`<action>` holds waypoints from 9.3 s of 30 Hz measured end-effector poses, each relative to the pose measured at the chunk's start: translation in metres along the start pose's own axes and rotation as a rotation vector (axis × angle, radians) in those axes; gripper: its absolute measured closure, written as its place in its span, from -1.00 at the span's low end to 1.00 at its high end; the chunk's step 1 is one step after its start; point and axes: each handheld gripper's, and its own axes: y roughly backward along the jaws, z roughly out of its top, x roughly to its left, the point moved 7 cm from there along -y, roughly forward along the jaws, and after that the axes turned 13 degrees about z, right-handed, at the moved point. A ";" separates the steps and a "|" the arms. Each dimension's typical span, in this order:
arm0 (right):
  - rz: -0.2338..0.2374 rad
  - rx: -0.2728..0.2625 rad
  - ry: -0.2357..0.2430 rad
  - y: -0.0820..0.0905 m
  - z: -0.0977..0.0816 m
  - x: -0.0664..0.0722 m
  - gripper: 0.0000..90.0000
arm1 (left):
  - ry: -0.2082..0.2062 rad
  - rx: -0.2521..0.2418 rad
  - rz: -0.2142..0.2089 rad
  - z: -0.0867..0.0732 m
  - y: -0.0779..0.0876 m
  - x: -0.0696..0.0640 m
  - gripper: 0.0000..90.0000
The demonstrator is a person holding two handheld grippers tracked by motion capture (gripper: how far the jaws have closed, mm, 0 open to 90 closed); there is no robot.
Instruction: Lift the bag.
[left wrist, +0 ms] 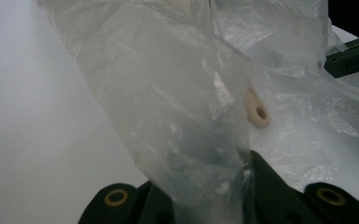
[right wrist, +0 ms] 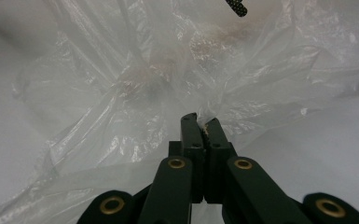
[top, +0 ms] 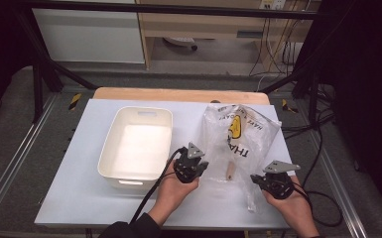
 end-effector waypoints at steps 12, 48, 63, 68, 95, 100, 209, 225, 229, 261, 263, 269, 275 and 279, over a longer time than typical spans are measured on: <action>0.028 0.004 0.015 -0.010 0.020 0.001 1.00 | 0.042 -0.005 -0.012 0.012 0.005 0.015 1.00; -0.012 -0.102 0.062 0.034 0.102 -0.025 1.00 | 0.101 -0.031 -0.015 0.069 0.036 0.079 1.00; 0.006 -0.171 0.010 0.052 0.129 -0.044 1.00 | 0.131 -0.051 0.013 0.088 0.048 0.109 1.00; -0.007 -0.173 0.007 0.052 0.132 -0.050 1.00 | 0.125 -0.058 0.026 0.092 0.050 0.112 1.00; -0.075 -0.230 -0.016 0.084 0.173 -0.081 1.00 | 0.167 -0.132 0.086 0.127 0.069 0.152 1.00; -0.088 -0.229 -0.010 0.086 0.185 -0.088 1.00 | 0.187 -0.156 0.101 0.131 0.071 0.162 1.00; -0.032 0.052 -0.154 0.011 -0.030 -0.042 1.00 | 0.058 0.063 -0.060 -0.097 0.055 0.022 1.00; -0.026 0.021 -0.161 0.009 -0.030 -0.040 0.92 | 0.055 0.032 0.001 -0.108 0.060 0.026 0.54; -0.023 -0.014 -0.143 0.007 -0.024 -0.037 0.62 | 0.086 -0.019 -0.011 -0.100 0.066 0.025 0.28; -0.015 -0.203 -0.154 0.009 0.006 -0.028 -0.91 | 0.150 -0.236 0.072 -0.039 0.124 0.045 -0.65; -0.020 -0.209 -0.146 0.009 0.009 -0.026 -0.91 | 0.163 -0.244 0.076 -0.035 0.127 0.053 -0.69; -0.034 -0.247 -0.128 0.011 0.016 -0.025 -0.91 | 0.182 -0.255 0.102 -0.030 0.134 0.074 -0.73; -0.046 -0.287 -0.125 0.011 0.021 -0.023 -0.91 | 0.189 -0.266 0.128 -0.028 0.141 0.091 -0.75; -0.044 -0.286 -0.119 0.011 0.022 -0.022 -0.90 | 0.185 -0.272 0.132 -0.027 0.146 0.099 -0.78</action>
